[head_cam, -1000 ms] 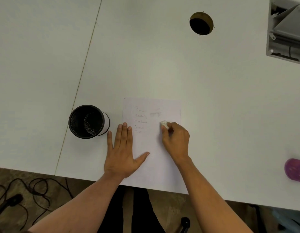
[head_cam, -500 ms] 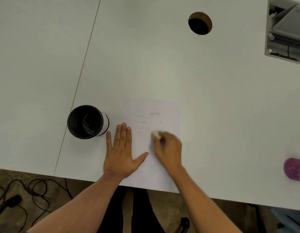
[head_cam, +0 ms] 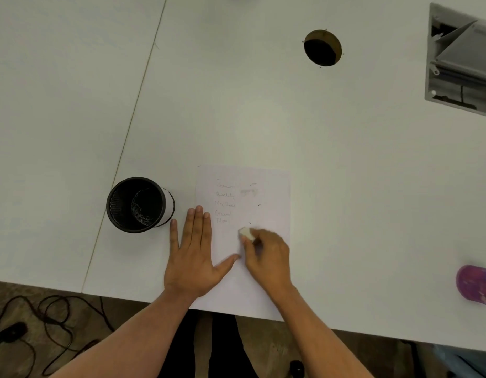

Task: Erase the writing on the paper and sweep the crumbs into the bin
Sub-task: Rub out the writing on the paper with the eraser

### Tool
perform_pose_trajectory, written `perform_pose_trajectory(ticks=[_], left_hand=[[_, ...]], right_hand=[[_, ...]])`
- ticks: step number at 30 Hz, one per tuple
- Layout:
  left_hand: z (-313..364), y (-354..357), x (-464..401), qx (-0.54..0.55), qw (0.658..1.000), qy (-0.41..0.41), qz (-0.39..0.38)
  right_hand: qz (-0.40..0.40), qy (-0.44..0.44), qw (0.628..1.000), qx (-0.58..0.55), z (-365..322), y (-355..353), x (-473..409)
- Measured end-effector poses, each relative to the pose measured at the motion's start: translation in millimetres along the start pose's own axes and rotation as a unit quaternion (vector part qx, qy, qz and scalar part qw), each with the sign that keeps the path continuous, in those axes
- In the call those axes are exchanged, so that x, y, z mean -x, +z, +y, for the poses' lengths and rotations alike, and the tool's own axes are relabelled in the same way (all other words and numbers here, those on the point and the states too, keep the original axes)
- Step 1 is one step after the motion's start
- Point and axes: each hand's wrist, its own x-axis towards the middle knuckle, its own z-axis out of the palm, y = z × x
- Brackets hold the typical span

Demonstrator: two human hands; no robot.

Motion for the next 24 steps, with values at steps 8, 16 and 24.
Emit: perform_pose_trajectory(ticks=[8, 16, 24], left_hand=[[-0.2, -0.8, -0.2, 0.006, 1.000, -0.001, -0.001], [0.4, -1.6, -0.2, 0.000, 1.000, -0.005, -0.009], [-0.8, 1.0, -1.0, 0.003, 1.000, 0.000, -0.002]], right_hand=[[0.031, 0.017, 0.999, 0.001, 1.0, -2.0, -5.5], [0.071, 0.046, 0.996, -0.023, 13.3, -12.5, -31.2], [0.008, 0.008, 1.000, -0.010, 3.2, 0.2, -15.4]])
